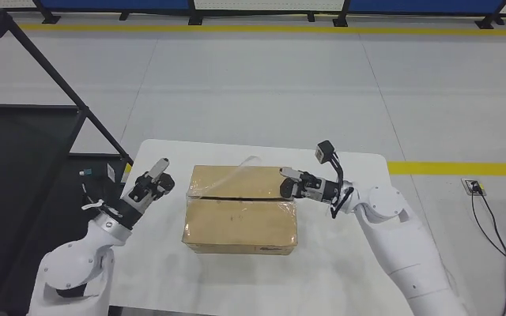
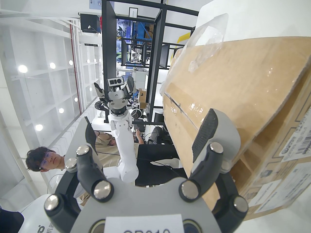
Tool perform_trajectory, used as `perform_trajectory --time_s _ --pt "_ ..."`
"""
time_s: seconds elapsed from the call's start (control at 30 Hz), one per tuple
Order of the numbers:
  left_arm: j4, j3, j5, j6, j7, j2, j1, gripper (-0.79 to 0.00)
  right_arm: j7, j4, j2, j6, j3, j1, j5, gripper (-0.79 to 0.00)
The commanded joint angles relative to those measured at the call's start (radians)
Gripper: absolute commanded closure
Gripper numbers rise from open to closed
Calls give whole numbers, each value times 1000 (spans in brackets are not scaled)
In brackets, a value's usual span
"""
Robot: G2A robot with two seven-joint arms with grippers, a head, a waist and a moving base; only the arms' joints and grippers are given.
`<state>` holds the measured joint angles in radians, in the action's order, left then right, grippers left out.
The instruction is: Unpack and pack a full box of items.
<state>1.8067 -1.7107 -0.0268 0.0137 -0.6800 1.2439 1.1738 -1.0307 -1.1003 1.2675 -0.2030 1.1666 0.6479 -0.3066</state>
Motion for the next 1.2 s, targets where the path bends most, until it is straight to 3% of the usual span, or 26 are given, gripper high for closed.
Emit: perform_trajectory --time_s 0.0,0.37,0.43,0.7,0.77,0.83,1.17 --pt "-30 20 7 19 -34 -4 -44 -785 0 2 0 -9 -6 -1 7 -785" --pt "-253 151 53 48 -374 -30 -326 -785 9 4 -10 -37 12 31 3 -785" --pt "-282 168 79 73 -365 -32 -364 -785 6 -2 -15 -37 19 43 21 -785" --pt "-282 168 79 73 -365 -32 -364 -785 10 -5 -17 -32 20 47 36 -785" --pt "-301 182 116 68 -290 -31 -359 -785 26 -17 -17 -29 19 55 38 -785" --pt "-342 221 122 71 -237 -26 -383 -785 36 -44 -18 -27 18 65 43 -785" --pt "-583 398 122 -18 -204 -1 -536 -785 -12 -48 -27 -43 32 72 11 -785"
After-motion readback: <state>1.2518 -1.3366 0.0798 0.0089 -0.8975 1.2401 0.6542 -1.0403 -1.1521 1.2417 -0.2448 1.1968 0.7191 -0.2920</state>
